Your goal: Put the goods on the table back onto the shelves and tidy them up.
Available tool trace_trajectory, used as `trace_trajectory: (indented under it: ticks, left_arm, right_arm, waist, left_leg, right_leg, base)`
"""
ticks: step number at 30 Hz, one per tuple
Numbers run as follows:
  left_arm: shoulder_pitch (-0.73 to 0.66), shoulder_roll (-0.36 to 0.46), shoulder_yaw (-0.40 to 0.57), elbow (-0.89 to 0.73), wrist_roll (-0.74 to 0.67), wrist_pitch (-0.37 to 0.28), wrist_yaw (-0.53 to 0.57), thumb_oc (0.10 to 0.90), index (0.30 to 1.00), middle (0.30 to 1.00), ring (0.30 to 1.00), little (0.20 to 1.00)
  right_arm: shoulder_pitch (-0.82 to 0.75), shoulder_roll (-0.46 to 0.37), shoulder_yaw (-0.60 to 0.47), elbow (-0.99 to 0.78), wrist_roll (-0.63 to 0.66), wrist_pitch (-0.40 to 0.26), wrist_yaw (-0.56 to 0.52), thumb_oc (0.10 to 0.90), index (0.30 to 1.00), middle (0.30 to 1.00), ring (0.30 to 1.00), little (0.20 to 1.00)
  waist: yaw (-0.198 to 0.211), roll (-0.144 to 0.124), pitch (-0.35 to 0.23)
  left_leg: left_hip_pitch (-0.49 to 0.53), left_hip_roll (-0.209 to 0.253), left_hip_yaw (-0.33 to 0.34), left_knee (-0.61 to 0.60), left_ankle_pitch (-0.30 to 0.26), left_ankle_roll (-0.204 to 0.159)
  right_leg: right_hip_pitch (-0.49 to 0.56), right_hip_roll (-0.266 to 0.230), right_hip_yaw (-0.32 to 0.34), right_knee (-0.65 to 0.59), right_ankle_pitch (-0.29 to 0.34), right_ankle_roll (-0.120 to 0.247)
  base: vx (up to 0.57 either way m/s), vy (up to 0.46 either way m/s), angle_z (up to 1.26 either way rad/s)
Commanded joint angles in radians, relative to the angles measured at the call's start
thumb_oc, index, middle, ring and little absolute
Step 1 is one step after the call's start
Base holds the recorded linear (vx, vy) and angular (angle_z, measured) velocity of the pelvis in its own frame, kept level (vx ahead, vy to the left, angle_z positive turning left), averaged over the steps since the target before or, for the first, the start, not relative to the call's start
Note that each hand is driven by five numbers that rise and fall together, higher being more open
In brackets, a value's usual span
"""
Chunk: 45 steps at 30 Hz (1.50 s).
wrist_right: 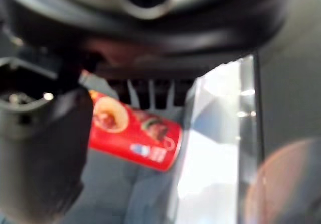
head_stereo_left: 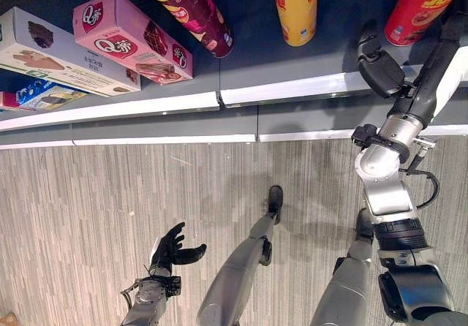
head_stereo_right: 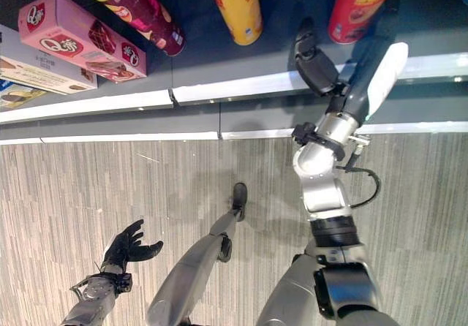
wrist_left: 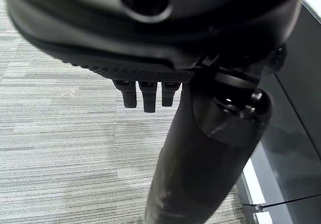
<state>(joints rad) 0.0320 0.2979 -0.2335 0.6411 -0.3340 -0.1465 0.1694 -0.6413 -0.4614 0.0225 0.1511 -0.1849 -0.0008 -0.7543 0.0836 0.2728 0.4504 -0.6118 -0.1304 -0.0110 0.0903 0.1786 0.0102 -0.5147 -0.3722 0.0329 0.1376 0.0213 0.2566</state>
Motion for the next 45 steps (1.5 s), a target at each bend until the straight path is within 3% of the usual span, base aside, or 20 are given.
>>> trace_trajectory:
  ticks: [1,10,16,20,21,24,25,26,29,32,35,36,38,39,40,41,42,43,44,45]
  left_arm:
    - [0.004,0.034,0.036,0.038,-0.007,-0.011,0.056,0.8,0.9,0.9,0.9,0.9]
    - [0.0,0.024,0.043,0.065,0.004,-0.012,0.068,0.8,0.9,0.9,0.9,0.9]
    - [0.007,0.027,0.054,0.081,0.011,-0.003,0.07,0.8,0.9,0.9,0.9,0.9]
    - [0.019,0.028,0.06,0.115,0.037,0.017,0.056,0.8,0.9,0.9,0.9,0.9]
    - [0.025,0.026,0.067,0.129,0.042,0.024,0.054,0.8,0.9,0.9,0.9,0.9]
    - [0.029,0.027,0.075,0.137,0.048,0.03,0.049,0.8,0.9,0.9,0.9,0.9]
    - [0.039,0.028,0.106,0.153,0.059,0.041,0.046,0.8,0.9,0.9,0.9,0.9]
    - [0.041,0.029,0.105,0.153,0.059,0.041,0.045,0.8,0.9,0.9,0.9,0.9]
    - [0.063,0.036,0.148,0.147,0.076,0.047,0.032,0.8,0.9,0.9,0.9,0.9]
    - [0.063,0.039,0.163,0.144,0.089,0.05,0.02,0.8,0.9,0.9,0.9,0.9]
    - [0.06,0.043,0.18,0.14,0.118,0.052,-0.006,0.8,0.9,0.9,0.9,0.9]
    - [0.06,0.044,0.179,0.14,0.118,0.052,-0.006,0.8,0.9,0.9,0.9,0.9]
    - [0.054,0.057,0.195,0.119,0.122,0.046,-0.005,0.8,0.9,0.9,0.9,0.9]
    - [0.054,0.057,0.196,0.119,0.122,0.046,-0.005,0.8,0.9,0.9,0.9,0.9]
    - [0.061,0.063,0.206,0.108,0.118,0.047,-0.006,0.8,0.9,0.9,0.9,0.9]
    - [0.072,0.068,0.214,0.096,0.115,0.049,-0.007,0.8,0.9,0.9,0.9,0.9]
    - [0.094,0.074,0.234,0.097,0.109,0.054,-0.012,0.8,0.9,0.9,0.9,0.9]
    - [0.096,0.074,0.233,0.096,0.109,0.054,-0.012,0.8,0.9,0.9,0.9,0.9]
    - [0.103,0.07,0.254,0.102,0.11,0.061,-0.021,0.8,0.9,0.9,0.9,0.9]
    - [0.106,0.069,0.259,0.105,0.112,0.066,-0.026,0.8,0.9,0.9,0.9,0.9]
  right_arm:
    - [-0.054,-0.053,-0.004,-0.093,-0.041,-0.105,-0.019,0.8,0.9,0.9,0.9,0.9]
    - [-0.036,-0.073,-0.041,-0.135,-0.126,-0.077,-0.076,0.8,0.9,0.9,0.9,0.9]
    - [-0.004,-0.075,-0.085,-0.271,-0.168,-0.084,-0.077,0.8,0.9,0.9,0.9,0.9]
    - [0.074,-0.034,-0.091,-0.401,-0.169,-0.119,-0.025,0.8,0.9,0.9,0.9,0.9]
    - [0.117,-0.012,-0.083,-0.436,-0.143,-0.141,0.005,0.8,0.9,0.9,0.9,0.9]
    - [0.147,-0.001,-0.08,-0.454,-0.12,-0.157,0.032,0.8,0.9,0.9,0.9,0.9]
    - [0.241,0.0,-0.091,-0.505,-0.07,-0.188,0.098,0.8,0.9,0.9,0.9,0.9]
    - [0.246,0.002,-0.092,-0.508,-0.069,-0.187,0.1,0.8,0.9,0.9,0.9,0.9]
    - [0.376,-0.012,-0.153,-0.564,-0.014,-0.226,0.174,0.8,0.9,0.9,0.9,0.9]
    - [0.444,-0.022,-0.199,-0.574,0.033,-0.242,0.224,0.8,0.9,0.9,0.9,0.9]
    - [0.532,-0.007,-0.26,-0.571,0.132,-0.256,0.301,0.8,0.9,0.9,0.9,0.9]
    - [0.533,-0.006,-0.261,-0.572,0.133,-0.255,0.302,0.8,0.9,0.9,0.9,0.9]
    - [0.565,-0.007,-0.255,-0.538,0.153,-0.247,0.333,0.8,0.9,0.9,0.9,0.9]
    - [0.564,-0.007,-0.255,-0.538,0.154,-0.247,0.333,0.8,0.9,0.9,0.9,0.9]
    - [0.573,-0.012,-0.253,-0.522,0.159,-0.243,0.335,0.8,0.9,0.9,0.9,0.9]
    - [0.57,-0.025,-0.248,-0.509,0.162,-0.24,0.341,0.8,0.9,0.9,0.9,0.9]
    - [0.571,-0.046,-0.234,-0.472,0.165,-0.231,0.348,0.8,0.9,0.9,0.9,0.9]
    - [0.571,-0.048,-0.233,-0.469,0.166,-0.233,0.348,0.8,0.9,0.9,0.9,0.9]
    - [0.589,-0.061,-0.236,-0.417,0.182,-0.214,0.371,0.8,0.9,0.9,0.9,0.9]
    - [0.602,-0.065,-0.244,-0.396,0.188,-0.204,0.375,0.8,0.9,0.9,0.9,0.9]
  waist:
    - [0.016,0.011,0.018]
    - [0.011,0.005,0.012]
    - [0.005,-0.021,-0.01]
    - [-0.013,-0.071,-0.049]
    - [-0.021,-0.096,-0.067]
    - [-0.03,-0.113,-0.08]
    - [-0.051,-0.159,-0.122]
    - [-0.051,-0.16,-0.121]
    - [-0.086,-0.218,-0.181]
    - [-0.104,-0.245,-0.209]
    - [-0.149,-0.276,-0.25]
    - [-0.143,-0.279,-0.25]
    - [-0.162,-0.298,-0.257]
    - [-0.159,-0.301,-0.258]
    - [-0.15,-0.291,-0.251]
    - [-0.134,-0.285,-0.242]
    - [-0.092,-0.276,-0.244]
    - [-0.092,-0.273,-0.237]
    - [-0.075,-0.298,-0.255]
    - [-0.071,-0.308,-0.265]
  left_leg:
    - [-0.006,0.097,-0.028,0.099,-0.157,-0.105]
    - [0.002,0.1,-0.028,0.094,-0.157,-0.107]
    - [0.03,0.109,-0.03,0.085,-0.157,-0.111]
    - [0.082,0.127,-0.033,0.063,-0.151,-0.114]
    - [0.118,0.138,-0.034,0.052,-0.156,-0.116]
    - [0.136,0.143,-0.037,0.035,-0.146,-0.116]
    - [0.194,0.159,-0.034,0.005,-0.144,-0.12]
    - [0.2,0.159,-0.034,0.0,-0.142,-0.12]
    - [0.28,0.183,-0.027,-0.031,-0.151,-0.122]
    - [0.315,0.189,-0.016,-0.027,-0.171,-0.12]
    - [0.365,0.185,0.019,-0.015,-0.215,-0.099]
    - [0.368,0.185,0.025,-0.016,-0.217,-0.099]
    - [0.406,0.193,0.104,-0.012,-0.238,-0.085]
    - [0.404,0.191,0.108,-0.015,-0.233,-0.084]
    - [0.424,0.214,0.142,-0.014,-0.239,-0.083]
    - [0.438,0.242,0.185,-0.012,-0.234,-0.086]
    - [0.481,0.309,0.283,-0.013,-0.235,-0.108]
    - [0.494,0.313,0.283,-0.015,-0.237,-0.112]
    - [0.524,0.346,0.354,-0.031,-0.216,-0.128]
    - [0.535,0.351,0.373,-0.037,-0.209,-0.132]
  right_leg:
    - [-0.019,0.019,-0.031,0.04,0.022,-0.075]
    - [-0.014,0.021,-0.033,0.042,0.019,-0.072]
    - [0.022,0.027,-0.045,0.025,0.021,-0.069]
    - [0.089,0.036,-0.066,-0.016,0.035,-0.066]
    - [0.131,0.042,-0.075,-0.035,0.034,-0.065]
    - [0.152,0.045,-0.081,-0.055,0.043,-0.064]
    - [0.207,0.063,-0.088,-0.084,0.045,-0.063]
    - [0.213,0.062,-0.09,-0.089,0.047,-0.063]
    - [0.286,0.075,-0.097,-0.138,0.059,-0.056]
    - [0.321,0.073,-0.096,-0.158,0.067,-0.051]
    - [0.333,0.065,-0.049,-0.189,0.111,-0.033]
    - [0.333,0.064,-0.043,-0.191,0.113,-0.032]
    - [0.287,0.07,-0.022,-0.181,0.183,-0.01]
    - [0.281,0.068,-0.017,-0.18,0.186,-0.009]
    - [0.276,0.068,-0.073,-0.165,0.168,-0.01]
    - [0.278,0.045,-0.177,-0.128,0.146,-0.019]
    - [0.348,-0.011,-0.411,-0.087,0.094,-0.023]
    - [0.362,-0.007,-0.414,-0.088,0.089,-0.023]
    - [0.381,-0.021,-0.497,-0.081,0.106,-0.022]
    - [0.385,-0.012,-0.488,-0.094,0.101,-0.02]
  base:
    - [0.0,0.0,0.0]
    - [0.0,0.0,0.0]
    - [0.0,0.0,0.0]
    - [0.04,-0.045,0.0]
    - [0.06,-0.045,0.02]
    - [0.07,-0.04,0.0]
    - [0.12,-0.051,-0.03]
    - [0.21,-0.076,0.02]
    - [0.13,-0.022,-0.02]
    - [0.11,0.028,-0.07]
    - [0.08,0.1,-0.2]
    - [0.01,0.08,-0.48]
    - [-0.05,0.078,-0.77]
    - [-0.09,0.032,-1.09]
    - [-0.09,-0.021,-1.14]
    - [-0.11,-0.048,-1.79]
    - [-0.08,-0.048,-2.04]
    - [-0.05,-0.157,-2.27]
    - [0.02,-0.189,-1.69]
    - [0.07,-0.256,-1.34]
